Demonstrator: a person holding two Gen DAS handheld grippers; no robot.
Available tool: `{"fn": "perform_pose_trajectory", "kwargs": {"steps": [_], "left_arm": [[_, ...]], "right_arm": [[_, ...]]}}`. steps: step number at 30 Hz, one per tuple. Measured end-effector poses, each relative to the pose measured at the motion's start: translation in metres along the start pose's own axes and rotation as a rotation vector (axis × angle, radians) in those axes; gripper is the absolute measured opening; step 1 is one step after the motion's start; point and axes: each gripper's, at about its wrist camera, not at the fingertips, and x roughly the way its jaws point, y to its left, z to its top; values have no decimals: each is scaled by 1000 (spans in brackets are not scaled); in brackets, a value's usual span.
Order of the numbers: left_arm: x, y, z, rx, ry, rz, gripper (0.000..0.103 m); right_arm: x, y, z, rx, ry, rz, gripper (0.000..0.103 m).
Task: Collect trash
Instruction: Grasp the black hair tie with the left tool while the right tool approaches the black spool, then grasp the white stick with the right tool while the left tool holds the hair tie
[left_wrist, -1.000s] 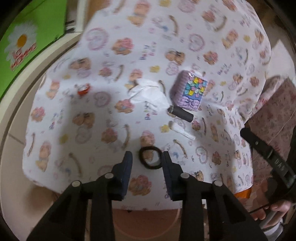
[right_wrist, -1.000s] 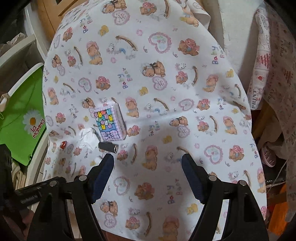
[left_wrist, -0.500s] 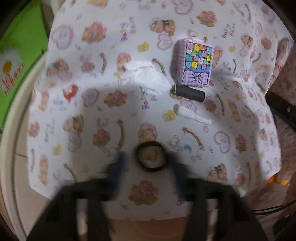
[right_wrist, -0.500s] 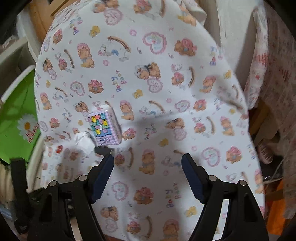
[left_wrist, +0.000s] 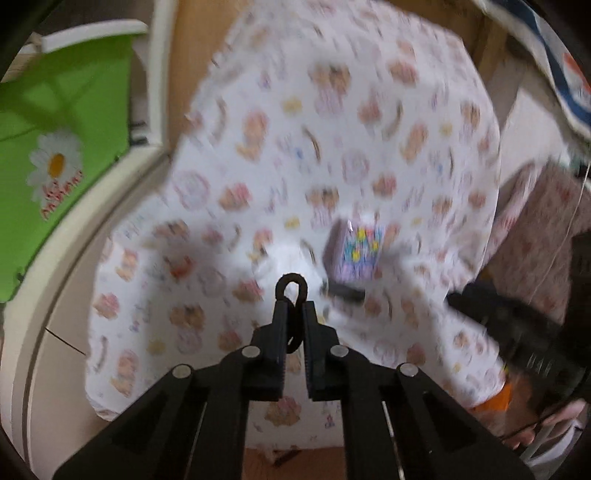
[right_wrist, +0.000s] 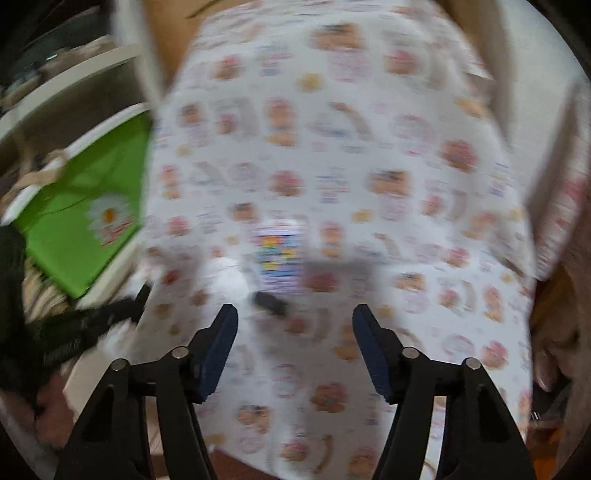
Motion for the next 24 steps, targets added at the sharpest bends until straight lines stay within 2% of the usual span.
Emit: {"fn": "perform_pose_trajectory", "kwargs": {"steps": [3, 4, 6, 10, 11, 14, 19, 24], "left_arm": [[-4, 7, 5, -12, -44, 56, 7], [-4, 7, 4, -7, -52, 78, 7], [-6, 3, -3, 34, -110, 114, 7], [-14, 2, -4, 26, -97, -19, 7], [-17, 2, -5, 27, -102, -22, 7], [-17, 2, -9, 56, -112, 32, 7], [-10, 11, -10, 28, -97, 77, 7], [-10, 13, -11, 36, -88, 89, 7]], "right_arm": [[16, 16, 4, -64, 69, 102, 57], [21, 19, 4, -74, 85, 107, 56], [36, 23, 1, -68, 108, 63, 54], [61, 26, -9, -62, 156, 7, 44], [66, 27, -12, -78, 164, -2, 41], [82, 30, -20, -120, 195, -22, 36], [100, 25, -32, -139, 230, -90, 36], [101, 23, -37, -151, 227, -95, 35]]}}
